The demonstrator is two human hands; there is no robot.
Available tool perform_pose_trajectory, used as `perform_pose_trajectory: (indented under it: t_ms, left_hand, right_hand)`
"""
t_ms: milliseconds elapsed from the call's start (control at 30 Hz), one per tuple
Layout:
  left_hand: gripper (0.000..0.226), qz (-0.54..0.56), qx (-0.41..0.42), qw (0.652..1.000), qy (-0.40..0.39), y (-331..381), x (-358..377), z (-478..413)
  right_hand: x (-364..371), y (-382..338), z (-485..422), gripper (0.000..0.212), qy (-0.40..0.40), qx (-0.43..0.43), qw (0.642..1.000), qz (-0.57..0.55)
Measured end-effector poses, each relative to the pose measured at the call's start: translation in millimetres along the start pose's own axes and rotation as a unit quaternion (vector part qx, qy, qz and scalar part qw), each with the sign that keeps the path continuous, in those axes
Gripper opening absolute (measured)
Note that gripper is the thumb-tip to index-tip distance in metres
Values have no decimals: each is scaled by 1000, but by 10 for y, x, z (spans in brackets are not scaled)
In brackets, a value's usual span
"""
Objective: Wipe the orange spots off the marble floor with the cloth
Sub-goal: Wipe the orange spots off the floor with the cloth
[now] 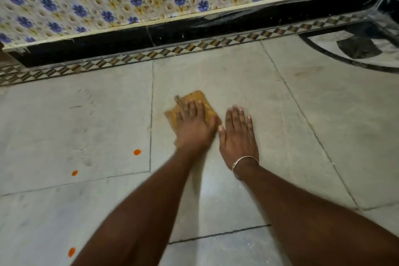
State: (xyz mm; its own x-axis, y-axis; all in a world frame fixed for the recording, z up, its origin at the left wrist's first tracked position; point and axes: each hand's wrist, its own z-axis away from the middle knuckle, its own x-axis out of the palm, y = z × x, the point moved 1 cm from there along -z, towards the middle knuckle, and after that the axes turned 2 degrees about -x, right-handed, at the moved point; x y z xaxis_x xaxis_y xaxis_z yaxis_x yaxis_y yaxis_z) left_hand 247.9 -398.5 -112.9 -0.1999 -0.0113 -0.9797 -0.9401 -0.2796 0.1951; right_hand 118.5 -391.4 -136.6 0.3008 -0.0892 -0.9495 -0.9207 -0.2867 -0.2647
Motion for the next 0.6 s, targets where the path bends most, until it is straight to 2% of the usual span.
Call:
perform_pose_trajectory:
  t_ms: [100,167,233,300,367,400,533,600]
  left_hand:
    - [69,14,-95,995,6,-431,-88,-306]
    - [68,26,-144,989,18,-514,-51,-54]
    - [77,32,-114,993,12,-267,-7,291]
    - [89,19,-49,999,-6,-49,8,414]
    - [87,-3,-8,1000,-6,-58,-23,199]
    - [82,-9,-11,1000,-1,-148,-44,77]
    - [64,22,-135,990,21,-410,-90,176]
    - [62,26,-98,994,43,-164,-27,555]
  right_hand:
    - [-9,29,4,69,-11,-4,1000,7]
    - [-6,11,-5,70,-15,-9,1000,6]
    - [-8,7,-24,71,-22,-7,1000,3]
    - [-19,4,-4,72,-25,-3,1000,-2]
    - [-30,13,-2,72,-10,-3,1000,-5]
    - [-25,27,7,71,-4,-3,1000,-8]
    - [-7,39,30,73,-10,-9,1000,-21]
    - [-10,20,33,75,-16,-21,999,-23]
